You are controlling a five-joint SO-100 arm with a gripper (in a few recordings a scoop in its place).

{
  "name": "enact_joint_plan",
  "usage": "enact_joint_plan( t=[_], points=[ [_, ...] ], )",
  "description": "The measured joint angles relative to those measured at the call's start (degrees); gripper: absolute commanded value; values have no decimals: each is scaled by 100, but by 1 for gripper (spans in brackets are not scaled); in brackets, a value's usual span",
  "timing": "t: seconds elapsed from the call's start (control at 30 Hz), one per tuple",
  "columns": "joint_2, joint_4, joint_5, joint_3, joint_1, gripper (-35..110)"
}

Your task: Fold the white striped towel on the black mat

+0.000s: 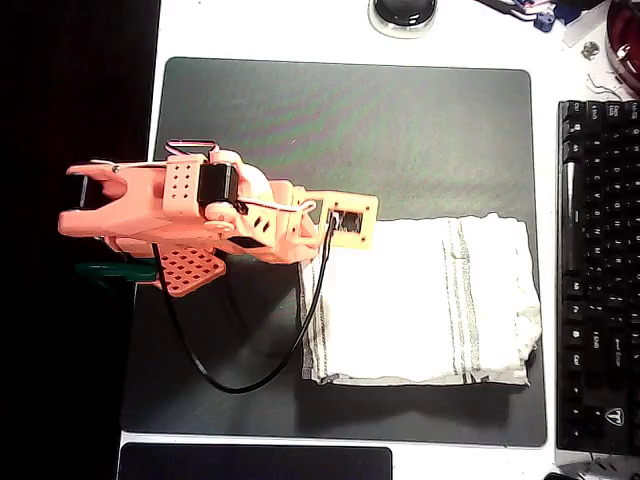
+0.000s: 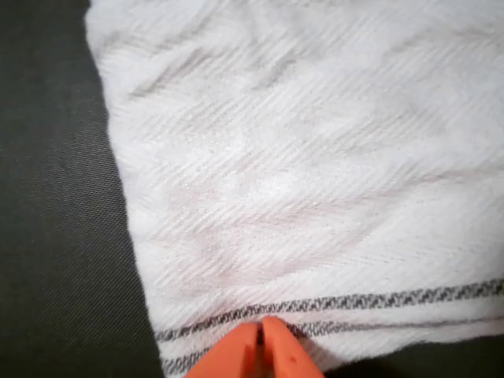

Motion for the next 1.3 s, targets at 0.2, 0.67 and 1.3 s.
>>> enact_joint_plan(
  t=[0.2,0.67,1.3],
  points=[
    [9,0,-9,0,-211,2],
    [9,0,-9,0,-202,2],
    [9,0,-9,0,-202,2]
  ],
)
